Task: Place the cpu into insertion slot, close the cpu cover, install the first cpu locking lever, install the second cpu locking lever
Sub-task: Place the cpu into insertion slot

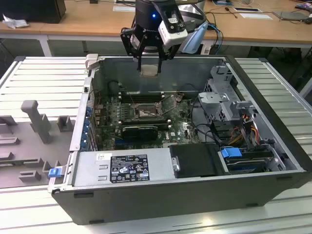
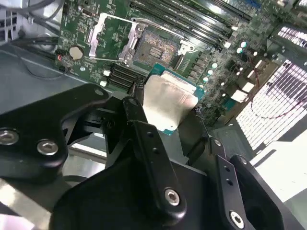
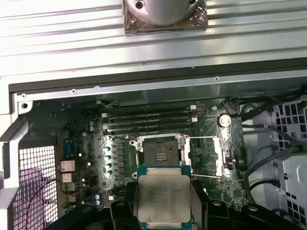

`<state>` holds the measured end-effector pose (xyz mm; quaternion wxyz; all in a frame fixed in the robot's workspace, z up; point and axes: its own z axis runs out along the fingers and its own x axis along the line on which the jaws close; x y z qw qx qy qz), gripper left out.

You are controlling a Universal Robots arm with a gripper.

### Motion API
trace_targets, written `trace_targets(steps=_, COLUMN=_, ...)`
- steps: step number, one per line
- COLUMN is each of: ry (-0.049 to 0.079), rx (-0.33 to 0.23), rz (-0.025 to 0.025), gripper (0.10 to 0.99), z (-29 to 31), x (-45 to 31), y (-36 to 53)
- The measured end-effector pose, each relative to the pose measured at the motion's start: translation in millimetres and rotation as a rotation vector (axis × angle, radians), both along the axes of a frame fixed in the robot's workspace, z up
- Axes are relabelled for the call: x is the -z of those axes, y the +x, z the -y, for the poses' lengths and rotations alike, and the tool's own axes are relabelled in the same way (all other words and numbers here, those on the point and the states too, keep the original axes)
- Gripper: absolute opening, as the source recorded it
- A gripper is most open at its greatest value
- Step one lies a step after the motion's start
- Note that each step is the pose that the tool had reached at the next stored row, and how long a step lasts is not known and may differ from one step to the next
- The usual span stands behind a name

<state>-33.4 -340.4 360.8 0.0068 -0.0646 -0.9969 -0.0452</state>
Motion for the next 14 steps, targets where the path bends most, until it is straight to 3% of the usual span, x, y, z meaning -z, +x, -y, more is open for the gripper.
trace_targets(steps=9, ry=-0.001, rx=0.022, rz=-0.0003, gripper=0.529, z=0.0, x=3.9, y=0.0)
trace_targets(steps=14, ry=-0.001, rx=0.075, rz=-0.0002, gripper=0.529, z=0.0, x=4.4, y=0.0)
